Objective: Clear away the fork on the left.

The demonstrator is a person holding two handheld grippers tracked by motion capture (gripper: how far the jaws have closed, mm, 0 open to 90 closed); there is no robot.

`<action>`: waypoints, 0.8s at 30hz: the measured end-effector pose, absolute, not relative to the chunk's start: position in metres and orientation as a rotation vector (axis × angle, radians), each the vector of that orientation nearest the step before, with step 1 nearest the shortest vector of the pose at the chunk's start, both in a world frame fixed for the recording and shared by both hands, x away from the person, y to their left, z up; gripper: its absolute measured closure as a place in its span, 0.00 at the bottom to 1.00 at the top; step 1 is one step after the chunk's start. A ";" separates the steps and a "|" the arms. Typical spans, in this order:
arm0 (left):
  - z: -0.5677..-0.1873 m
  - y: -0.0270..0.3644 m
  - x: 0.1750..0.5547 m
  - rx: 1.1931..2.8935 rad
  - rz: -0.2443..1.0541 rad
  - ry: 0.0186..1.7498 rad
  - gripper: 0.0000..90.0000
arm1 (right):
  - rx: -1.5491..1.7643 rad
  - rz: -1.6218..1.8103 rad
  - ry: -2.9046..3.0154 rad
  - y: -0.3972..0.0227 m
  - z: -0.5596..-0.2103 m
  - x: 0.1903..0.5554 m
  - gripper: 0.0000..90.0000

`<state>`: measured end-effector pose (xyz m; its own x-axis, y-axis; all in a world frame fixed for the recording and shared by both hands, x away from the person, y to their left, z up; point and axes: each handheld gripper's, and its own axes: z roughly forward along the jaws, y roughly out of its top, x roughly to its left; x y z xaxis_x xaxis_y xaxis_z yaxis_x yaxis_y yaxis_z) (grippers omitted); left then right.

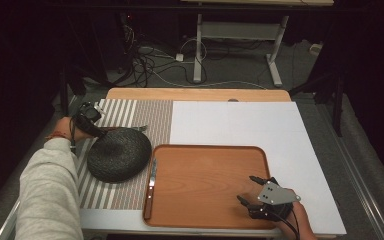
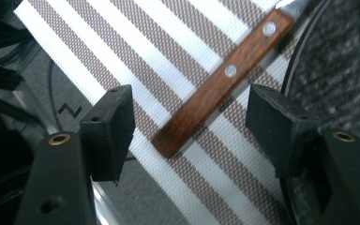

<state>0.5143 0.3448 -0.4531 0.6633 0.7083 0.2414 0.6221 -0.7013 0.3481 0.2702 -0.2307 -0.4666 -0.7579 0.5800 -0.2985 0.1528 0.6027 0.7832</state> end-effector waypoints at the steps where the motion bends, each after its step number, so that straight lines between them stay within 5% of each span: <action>1: -0.453 0.345 0.515 2.647 0.533 1.067 0.36 | 0.582 1.051 2.295 -0.231 -0.467 0.270 0.32; 20: -0.461 0.343 0.527 2.692 0.513 1.041 0.40 | 0.584 1.019 2.310 -0.228 -0.468 0.271 0.32; 24: -0.460 0.339 0.527 2.744 0.507 0.962 0.47 | 0.585 1.015 2.312 -0.228 -0.468 0.271 0.32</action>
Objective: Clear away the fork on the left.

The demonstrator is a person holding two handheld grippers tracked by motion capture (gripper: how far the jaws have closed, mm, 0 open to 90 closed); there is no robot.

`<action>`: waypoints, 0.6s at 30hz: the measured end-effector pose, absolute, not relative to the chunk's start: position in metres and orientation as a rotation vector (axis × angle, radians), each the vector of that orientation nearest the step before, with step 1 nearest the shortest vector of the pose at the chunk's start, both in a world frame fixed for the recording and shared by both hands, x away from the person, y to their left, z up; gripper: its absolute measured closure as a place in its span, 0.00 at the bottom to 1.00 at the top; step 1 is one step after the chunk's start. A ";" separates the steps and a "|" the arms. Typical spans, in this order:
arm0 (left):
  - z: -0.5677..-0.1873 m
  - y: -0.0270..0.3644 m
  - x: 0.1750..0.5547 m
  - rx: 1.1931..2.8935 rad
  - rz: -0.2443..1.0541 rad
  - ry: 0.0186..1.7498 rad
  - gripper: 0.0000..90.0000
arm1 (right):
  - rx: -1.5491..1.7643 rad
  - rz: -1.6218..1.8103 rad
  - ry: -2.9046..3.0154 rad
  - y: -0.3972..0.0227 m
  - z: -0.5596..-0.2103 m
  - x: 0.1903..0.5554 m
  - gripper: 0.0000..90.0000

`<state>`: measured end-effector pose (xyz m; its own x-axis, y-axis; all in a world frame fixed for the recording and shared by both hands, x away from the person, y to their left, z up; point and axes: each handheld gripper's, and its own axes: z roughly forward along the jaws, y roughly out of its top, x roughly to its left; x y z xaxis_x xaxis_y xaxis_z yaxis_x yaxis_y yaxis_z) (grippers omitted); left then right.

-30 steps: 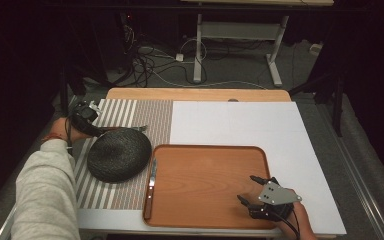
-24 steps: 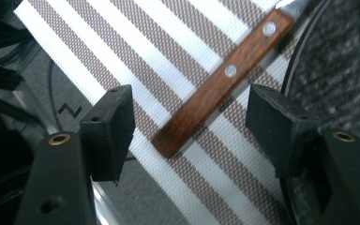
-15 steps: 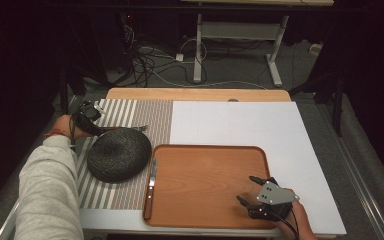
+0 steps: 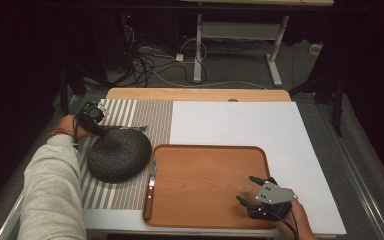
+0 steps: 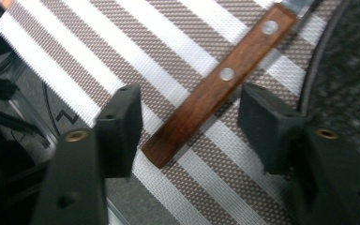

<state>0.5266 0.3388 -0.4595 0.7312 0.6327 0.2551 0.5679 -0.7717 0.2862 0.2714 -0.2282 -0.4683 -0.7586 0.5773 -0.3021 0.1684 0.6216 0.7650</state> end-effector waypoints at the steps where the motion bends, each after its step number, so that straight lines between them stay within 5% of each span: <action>1: -0.459 0.336 0.526 2.773 0.513 0.931 0.51 | 0.584 1.015 2.313 -0.228 -0.468 0.271 0.32; 8: -0.455 0.322 0.532 2.908 0.408 0.862 0.75 | 0.590 1.014 2.318 -0.228 -0.469 0.273 0.32; 18: -0.455 0.328 0.537 2.849 0.332 0.943 0.76 | 0.593 1.020 2.323 -0.229 -0.470 0.274 0.32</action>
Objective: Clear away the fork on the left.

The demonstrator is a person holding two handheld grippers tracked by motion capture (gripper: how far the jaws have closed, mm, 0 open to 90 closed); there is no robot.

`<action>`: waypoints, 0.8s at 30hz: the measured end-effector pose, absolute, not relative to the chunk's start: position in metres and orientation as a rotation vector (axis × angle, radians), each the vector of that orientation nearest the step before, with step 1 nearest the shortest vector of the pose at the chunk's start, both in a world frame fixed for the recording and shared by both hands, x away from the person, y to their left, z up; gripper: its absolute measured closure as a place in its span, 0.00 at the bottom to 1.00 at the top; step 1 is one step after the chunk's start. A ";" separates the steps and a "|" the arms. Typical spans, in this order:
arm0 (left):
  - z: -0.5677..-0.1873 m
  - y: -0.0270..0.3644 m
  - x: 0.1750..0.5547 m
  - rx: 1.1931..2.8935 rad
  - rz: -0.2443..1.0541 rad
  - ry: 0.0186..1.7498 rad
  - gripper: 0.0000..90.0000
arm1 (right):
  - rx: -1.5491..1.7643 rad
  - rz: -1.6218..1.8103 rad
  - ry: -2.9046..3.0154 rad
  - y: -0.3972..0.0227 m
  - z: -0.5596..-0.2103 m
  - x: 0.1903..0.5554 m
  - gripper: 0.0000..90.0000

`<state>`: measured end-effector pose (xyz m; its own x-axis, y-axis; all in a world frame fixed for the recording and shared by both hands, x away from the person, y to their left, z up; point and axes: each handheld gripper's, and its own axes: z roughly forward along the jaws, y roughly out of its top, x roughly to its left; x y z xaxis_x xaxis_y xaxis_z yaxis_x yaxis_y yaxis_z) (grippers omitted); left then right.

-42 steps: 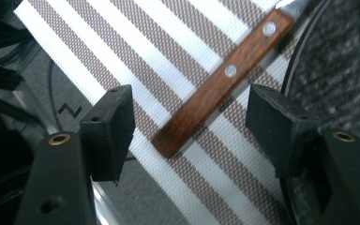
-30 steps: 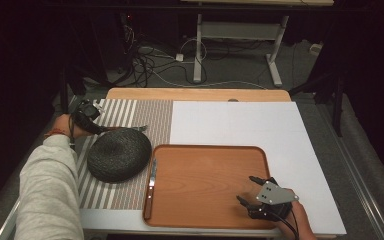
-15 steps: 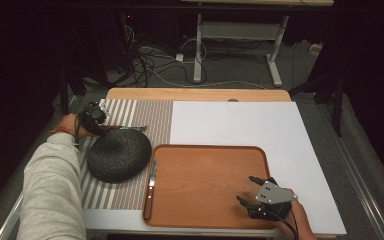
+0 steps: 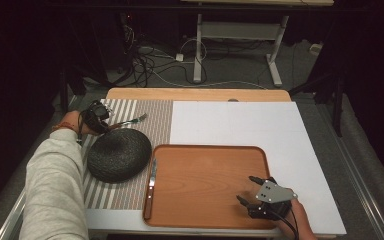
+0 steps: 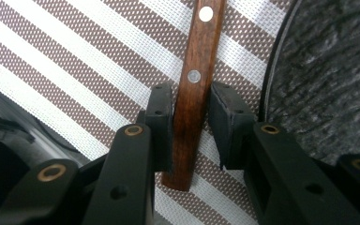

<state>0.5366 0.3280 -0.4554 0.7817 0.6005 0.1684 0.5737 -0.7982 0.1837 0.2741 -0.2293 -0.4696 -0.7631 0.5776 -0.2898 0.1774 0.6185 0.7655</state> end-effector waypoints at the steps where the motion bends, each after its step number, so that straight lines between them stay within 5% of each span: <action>1: -0.455 0.329 0.537 2.834 0.326 0.956 0.76 | 0.593 1.021 2.324 -0.229 -0.470 0.274 0.32; 14: -0.457 0.330 0.535 2.782 0.312 1.025 0.80 | 0.589 1.013 2.331 -0.229 -0.470 0.276 0.32; 24: -0.460 0.325 0.519 2.752 0.495 1.024 0.81 | 0.566 1.021 2.322 -0.229 -0.469 0.274 0.32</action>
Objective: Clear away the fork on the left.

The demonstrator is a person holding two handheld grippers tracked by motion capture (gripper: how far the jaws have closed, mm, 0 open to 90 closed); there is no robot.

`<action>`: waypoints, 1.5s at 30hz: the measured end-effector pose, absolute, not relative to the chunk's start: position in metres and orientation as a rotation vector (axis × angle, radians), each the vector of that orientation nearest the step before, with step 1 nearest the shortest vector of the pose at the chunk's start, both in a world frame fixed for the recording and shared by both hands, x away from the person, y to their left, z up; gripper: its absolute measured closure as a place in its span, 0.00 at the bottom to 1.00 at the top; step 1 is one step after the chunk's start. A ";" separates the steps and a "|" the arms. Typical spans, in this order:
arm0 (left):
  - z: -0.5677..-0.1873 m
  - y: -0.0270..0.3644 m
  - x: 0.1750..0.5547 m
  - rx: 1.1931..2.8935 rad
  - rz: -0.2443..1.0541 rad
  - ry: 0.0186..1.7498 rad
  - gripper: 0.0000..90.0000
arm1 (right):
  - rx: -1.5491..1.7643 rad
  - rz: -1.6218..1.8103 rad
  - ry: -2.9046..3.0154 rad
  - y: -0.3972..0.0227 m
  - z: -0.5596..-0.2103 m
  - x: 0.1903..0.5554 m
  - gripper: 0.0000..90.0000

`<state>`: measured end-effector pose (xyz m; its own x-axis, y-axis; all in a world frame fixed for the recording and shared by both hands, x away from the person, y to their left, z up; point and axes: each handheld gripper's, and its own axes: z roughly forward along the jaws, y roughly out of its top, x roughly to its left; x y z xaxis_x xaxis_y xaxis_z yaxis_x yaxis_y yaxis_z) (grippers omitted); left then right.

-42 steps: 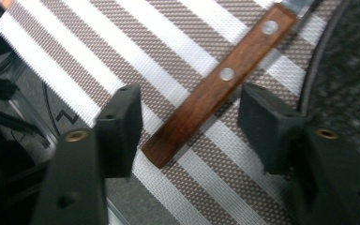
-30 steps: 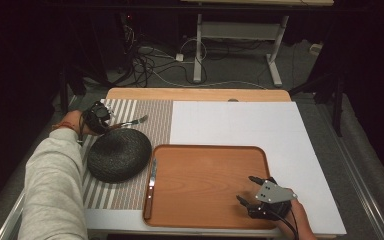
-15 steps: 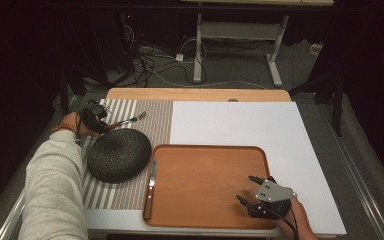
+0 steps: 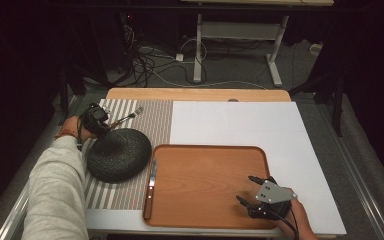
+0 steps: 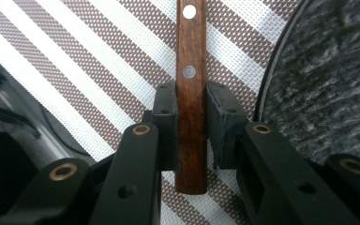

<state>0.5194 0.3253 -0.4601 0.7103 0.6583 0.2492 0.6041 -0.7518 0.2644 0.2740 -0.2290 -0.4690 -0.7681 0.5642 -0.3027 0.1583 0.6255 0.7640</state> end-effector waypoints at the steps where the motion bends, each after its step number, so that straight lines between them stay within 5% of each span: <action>1: -0.461 0.324 0.518 2.752 0.518 1.022 0.81 | 0.565 1.023 2.318 -0.229 -0.469 0.274 0.32; 16: -0.449 0.324 0.487 2.515 0.887 1.074 0.81 | 0.544 1.040 2.291 -0.230 -0.466 0.272 0.32; 45: -0.429 0.322 0.407 2.062 0.900 1.009 0.81 | 0.518 1.073 2.258 -0.232 -0.460 0.269 0.32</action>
